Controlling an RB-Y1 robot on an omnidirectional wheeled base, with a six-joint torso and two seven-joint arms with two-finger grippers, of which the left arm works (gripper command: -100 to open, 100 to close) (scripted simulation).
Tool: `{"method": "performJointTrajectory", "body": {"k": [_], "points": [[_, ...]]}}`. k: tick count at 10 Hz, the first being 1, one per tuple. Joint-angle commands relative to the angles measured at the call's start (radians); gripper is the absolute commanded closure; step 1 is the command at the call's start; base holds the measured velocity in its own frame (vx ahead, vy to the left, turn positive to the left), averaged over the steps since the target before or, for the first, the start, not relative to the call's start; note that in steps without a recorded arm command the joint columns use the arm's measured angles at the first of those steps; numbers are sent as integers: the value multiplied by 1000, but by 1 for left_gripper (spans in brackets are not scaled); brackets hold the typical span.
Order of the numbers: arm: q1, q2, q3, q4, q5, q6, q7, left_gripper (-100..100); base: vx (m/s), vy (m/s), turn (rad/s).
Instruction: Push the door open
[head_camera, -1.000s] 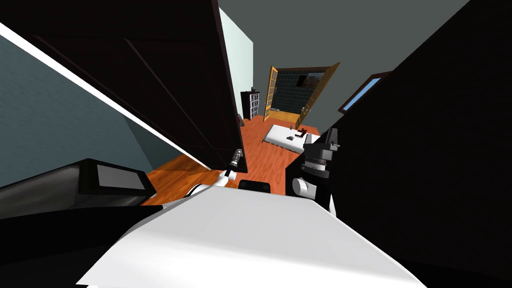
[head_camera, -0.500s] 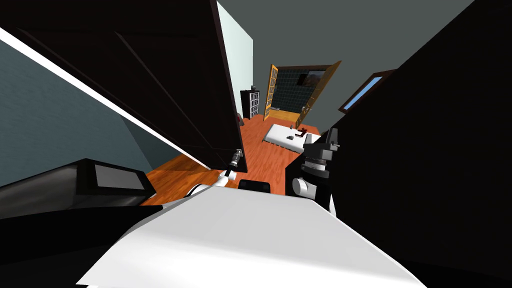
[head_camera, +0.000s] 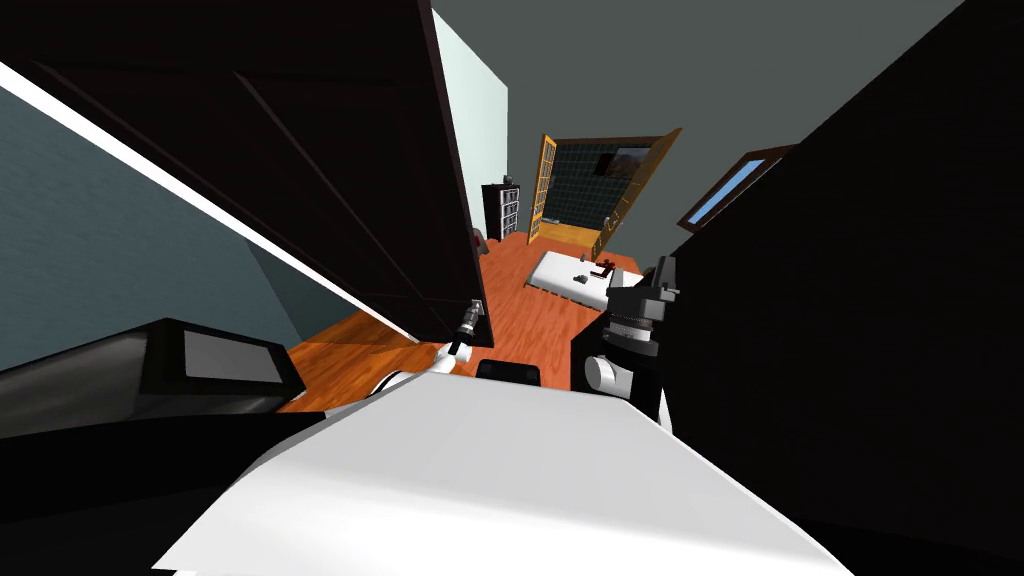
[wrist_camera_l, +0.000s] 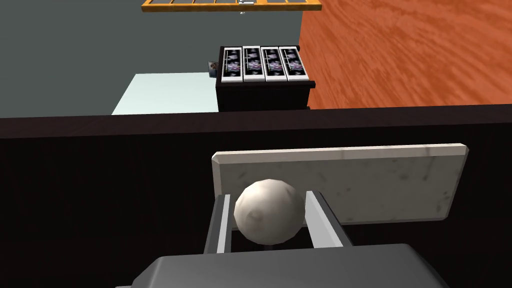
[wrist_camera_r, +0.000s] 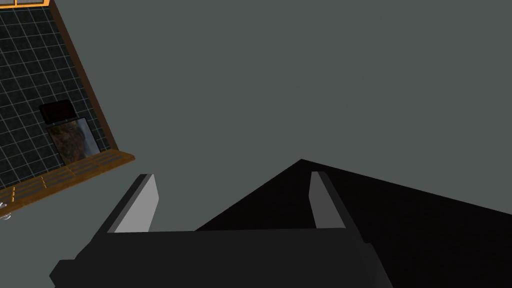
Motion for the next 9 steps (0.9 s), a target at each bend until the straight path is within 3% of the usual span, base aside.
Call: {"method": "performJointTrajectory", "body": {"k": [1,4,8,9], "points": [[-22,7,16,20,10,-14,-4,100,205,-21,33],[-21,11,29,22,17,-14,-9,100,158,-21,18],[-19,23,76,26,46,-10,-25,100,176,-61,58],[-19,23,76,26,46,-10,-25,100,144,-47,32]]}}
